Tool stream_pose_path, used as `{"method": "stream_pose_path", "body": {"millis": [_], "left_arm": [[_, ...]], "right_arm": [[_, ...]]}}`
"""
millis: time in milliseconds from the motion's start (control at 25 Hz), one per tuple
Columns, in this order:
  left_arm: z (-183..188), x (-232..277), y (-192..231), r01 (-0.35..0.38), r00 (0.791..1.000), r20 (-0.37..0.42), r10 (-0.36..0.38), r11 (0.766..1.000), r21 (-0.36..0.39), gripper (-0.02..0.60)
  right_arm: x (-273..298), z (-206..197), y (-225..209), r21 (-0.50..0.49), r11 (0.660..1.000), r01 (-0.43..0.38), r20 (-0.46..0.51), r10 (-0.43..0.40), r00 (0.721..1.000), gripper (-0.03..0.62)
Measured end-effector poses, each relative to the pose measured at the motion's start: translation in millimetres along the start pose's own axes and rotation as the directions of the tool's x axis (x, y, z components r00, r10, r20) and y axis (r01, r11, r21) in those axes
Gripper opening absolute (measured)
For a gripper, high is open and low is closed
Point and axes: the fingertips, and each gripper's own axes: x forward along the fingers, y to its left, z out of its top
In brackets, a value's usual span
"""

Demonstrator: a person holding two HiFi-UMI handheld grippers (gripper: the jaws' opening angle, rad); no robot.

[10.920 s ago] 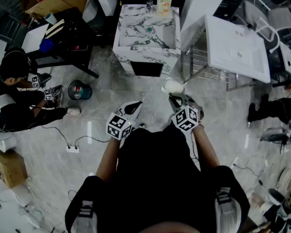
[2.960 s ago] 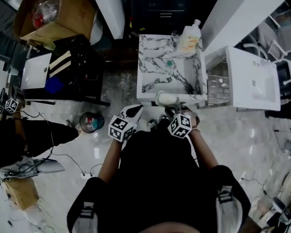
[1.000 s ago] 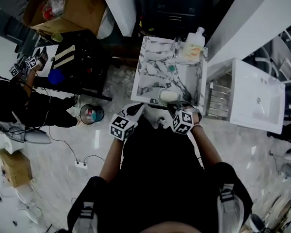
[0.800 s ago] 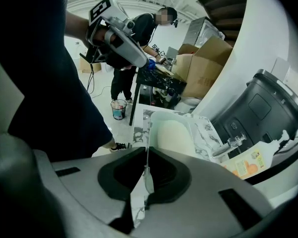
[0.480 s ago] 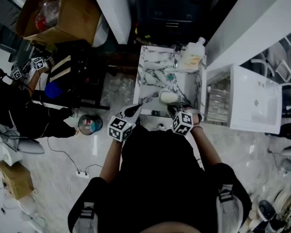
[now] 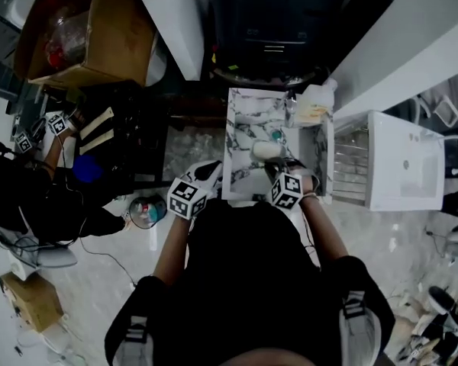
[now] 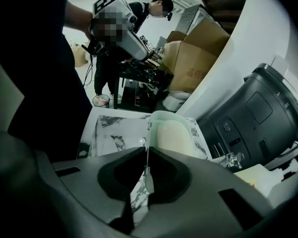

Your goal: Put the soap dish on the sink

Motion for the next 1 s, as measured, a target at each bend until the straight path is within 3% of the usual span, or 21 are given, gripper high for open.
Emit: {"method": "stream_pose_path", "body": {"millis": [160, 360, 1000], "left_arm": [[14, 6, 18, 0.039, 0.999, -0.006, -0.039, 0.999, 0.014, -0.002], [15, 16, 33, 0.088, 0.995, -0.043, -0.087, 0.996, 0.015, -0.002], [22, 32, 74, 0.168, 0.980, -0.116, -0.160, 0.984, 0.060, -0.002]], "right_arm": [[20, 2, -23, -0.062, 0.997, 0.046, -0.061, -0.050, 0.997, 0.009], [40, 6, -45, -0.053, 0.996, 0.071, -0.082, -0.075, 0.994, 0.009], [92, 7, -61, 0.016, 0.999, 0.041, -0.137, -0.038, 0.990, 0.011]]}}
